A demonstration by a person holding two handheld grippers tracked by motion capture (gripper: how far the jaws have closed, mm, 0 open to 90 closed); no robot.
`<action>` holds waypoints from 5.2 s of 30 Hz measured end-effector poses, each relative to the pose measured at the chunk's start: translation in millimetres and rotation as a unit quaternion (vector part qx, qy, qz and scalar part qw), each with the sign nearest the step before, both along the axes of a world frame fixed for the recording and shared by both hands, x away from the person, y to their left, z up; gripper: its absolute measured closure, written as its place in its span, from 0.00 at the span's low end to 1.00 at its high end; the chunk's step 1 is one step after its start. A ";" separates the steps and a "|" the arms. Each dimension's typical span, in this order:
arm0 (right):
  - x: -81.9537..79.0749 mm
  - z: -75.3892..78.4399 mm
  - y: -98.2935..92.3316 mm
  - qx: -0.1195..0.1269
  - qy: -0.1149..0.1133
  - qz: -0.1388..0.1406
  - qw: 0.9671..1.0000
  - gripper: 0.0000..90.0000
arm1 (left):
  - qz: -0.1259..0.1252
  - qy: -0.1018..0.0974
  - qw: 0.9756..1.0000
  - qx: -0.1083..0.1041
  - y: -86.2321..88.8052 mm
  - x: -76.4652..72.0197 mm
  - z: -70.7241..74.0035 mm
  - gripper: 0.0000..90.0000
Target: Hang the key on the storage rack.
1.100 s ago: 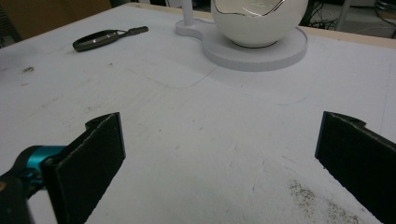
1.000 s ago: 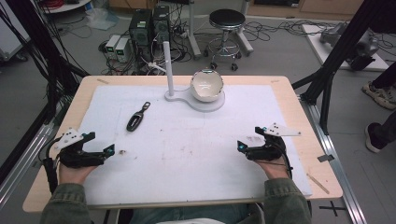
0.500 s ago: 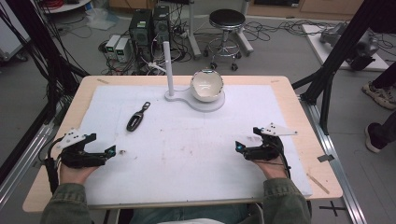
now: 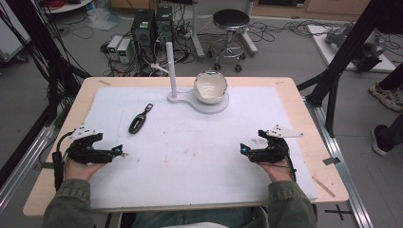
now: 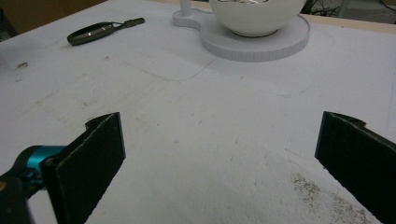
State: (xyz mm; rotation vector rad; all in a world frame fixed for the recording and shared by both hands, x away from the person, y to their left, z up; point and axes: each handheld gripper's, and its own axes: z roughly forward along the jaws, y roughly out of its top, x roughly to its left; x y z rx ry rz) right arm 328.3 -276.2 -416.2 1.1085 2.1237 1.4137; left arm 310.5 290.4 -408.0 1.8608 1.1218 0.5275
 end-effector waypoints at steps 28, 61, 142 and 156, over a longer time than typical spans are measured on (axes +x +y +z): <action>-0.5 1.5 -4.9 0.000 -0.002 -0.020 1.000 0.01 | -0.025 0.057 0.997 0.043 -34.6 75.4 39.6 0.05; -4.3 -0.8 -9.1 -0.011 0.004 -0.022 1.000 0.01 | -0.047 0.186 0.968 0.162 -85.0 191.9 64.4 0.07; -4.1 -5.0 -9.5 -0.023 0.008 -0.023 0.999 0.01 | -0.023 0.252 0.946 0.204 -89.6 210.4 2.7 0.91; -3.8 -3.9 -9.3 -0.015 0.006 -0.023 1.000 0.01 | -0.067 0.190 0.970 0.140 -79.8 186.6 51.7 0.91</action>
